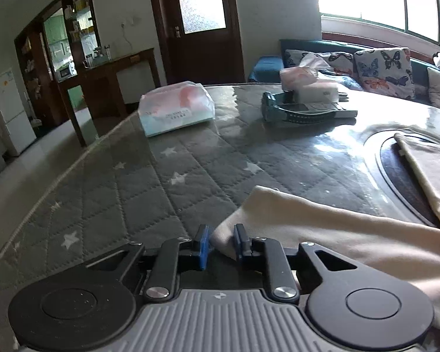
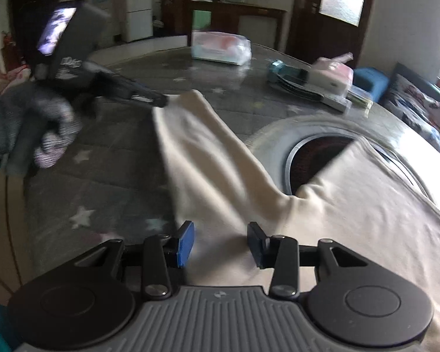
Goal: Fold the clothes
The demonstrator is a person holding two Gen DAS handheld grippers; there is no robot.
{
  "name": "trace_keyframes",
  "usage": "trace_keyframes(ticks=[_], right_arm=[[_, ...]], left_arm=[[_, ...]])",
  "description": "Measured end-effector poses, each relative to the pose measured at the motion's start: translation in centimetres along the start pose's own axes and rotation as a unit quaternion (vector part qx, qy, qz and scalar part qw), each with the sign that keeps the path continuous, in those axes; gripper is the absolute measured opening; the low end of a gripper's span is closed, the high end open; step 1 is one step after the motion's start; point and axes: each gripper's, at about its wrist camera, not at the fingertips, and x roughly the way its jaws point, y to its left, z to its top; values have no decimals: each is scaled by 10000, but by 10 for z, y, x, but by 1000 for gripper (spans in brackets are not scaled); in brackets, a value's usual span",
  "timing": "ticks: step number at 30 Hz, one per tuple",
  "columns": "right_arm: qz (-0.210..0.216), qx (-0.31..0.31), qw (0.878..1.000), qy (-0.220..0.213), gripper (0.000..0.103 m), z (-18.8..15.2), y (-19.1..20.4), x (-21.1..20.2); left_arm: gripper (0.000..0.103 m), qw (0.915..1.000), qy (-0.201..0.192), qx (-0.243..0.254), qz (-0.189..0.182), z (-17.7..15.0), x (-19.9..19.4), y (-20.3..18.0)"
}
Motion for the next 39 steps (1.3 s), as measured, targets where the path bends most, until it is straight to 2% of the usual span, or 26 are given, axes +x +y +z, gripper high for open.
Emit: trace_keyframes(ticks=[2,5,9,11,14,18,21,28,35,38,39], right_arm=[[37,-165,9999,-22,40,2,7,0],[274,-83,9996,9,42,4,10,7],[723,-136,9973,-54,40,8,18,7],[798,-194,9965,-145,40,11,22,6],[801,-108,9966,-145,41,15,20,12],[806,6,9966,-145,42,20,18,20],[809,92,9966,-146,46,23,16,26],[778,100,9965,-278,44,23,16,9],[743,87,9963,-424,44,21,16,-10],[720,97,9962,-485,44,20,16,-19],[686,150,9963,-499,44,19,13,-21]], left_arm=[[20,10000,-19,3,47,-1,-1,2],[20,10000,-34,-15,61,-3,-1,6],[23,9997,23,-256,-5,-4,-6,17],[25,9991,42,-415,-32,-4,-10,23],[25,9982,45,-600,-66,-5,-19,31],[35,9958,144,-873,-220,-9,-29,38],[36,9929,262,-1087,-414,-13,-33,39],[36,9884,429,-1356,-535,-17,-26,33],[36,9880,386,-1439,-404,-10,-16,25],[32,9885,328,-1440,-323,-9,-13,22],[26,9890,294,-1420,-285,-9,-12,21]])
